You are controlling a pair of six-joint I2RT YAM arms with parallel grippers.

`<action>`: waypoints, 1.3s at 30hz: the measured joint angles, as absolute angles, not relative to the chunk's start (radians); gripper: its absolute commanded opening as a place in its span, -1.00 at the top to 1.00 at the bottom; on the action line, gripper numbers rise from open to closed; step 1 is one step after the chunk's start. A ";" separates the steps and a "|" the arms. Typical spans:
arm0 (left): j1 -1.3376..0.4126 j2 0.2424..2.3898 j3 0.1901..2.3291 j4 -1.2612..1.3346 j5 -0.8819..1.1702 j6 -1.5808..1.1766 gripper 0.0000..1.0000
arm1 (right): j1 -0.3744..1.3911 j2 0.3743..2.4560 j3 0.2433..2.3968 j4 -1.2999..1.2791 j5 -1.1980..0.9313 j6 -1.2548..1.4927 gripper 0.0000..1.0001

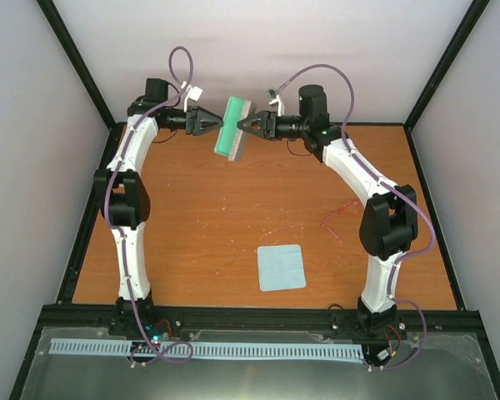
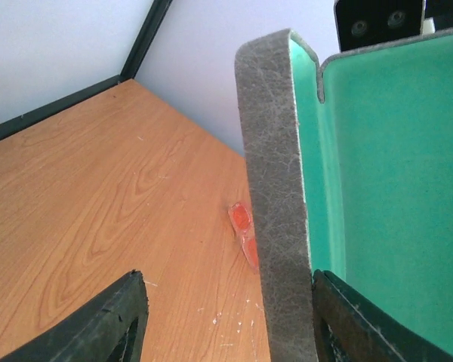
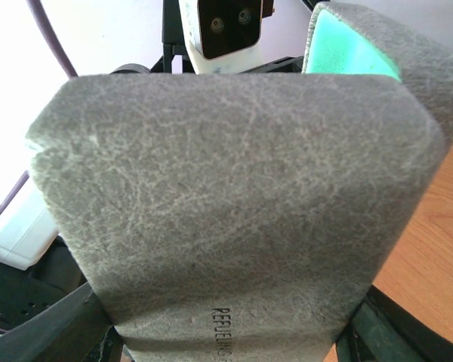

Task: Organize the sunglasses
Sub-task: Open the sunglasses case.

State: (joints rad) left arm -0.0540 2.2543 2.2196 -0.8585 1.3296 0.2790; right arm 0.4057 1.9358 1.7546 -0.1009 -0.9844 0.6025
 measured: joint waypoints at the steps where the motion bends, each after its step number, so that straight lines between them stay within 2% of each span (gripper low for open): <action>1: -0.050 2.254 2.220 -0.846 1.341 0.265 -0.25 | 0.405 1.935 1.753 -0.096 -0.984 0.603 0.88; 6: -0.007 2.247 2.204 -0.813 1.401 0.242 -0.38 | 0.390 1.915 1.676 0.038 -1.003 0.667 0.88; 9: 0.014 2.215 2.142 -0.830 1.436 0.262 -0.37 | 0.381 1.914 1.664 0.088 -1.002 0.698 0.88; 18: 0.001 2.189 2.098 -1.125 1.496 0.525 -0.35 | 0.375 1.916 1.697 0.137 -0.984 0.723 0.87; 25: -0.038 2.189 2.137 -1.206 1.500 0.606 -0.40 | 0.375 1.916 1.706 0.143 -0.984 0.726 0.86; 30: -0.067 2.189 2.162 -1.206 1.489 0.623 -0.17 | 0.375 1.916 1.708 0.142 -0.984 0.723 0.87; 34: -0.082 2.189 2.168 -1.206 1.468 0.628 -0.12 | 0.376 1.916 1.708 0.133 -0.984 0.722 0.87; 39: -0.092 2.189 2.168 -1.204 1.441 0.626 0.15 | 0.376 1.916 1.708 0.127 -0.987 0.720 0.87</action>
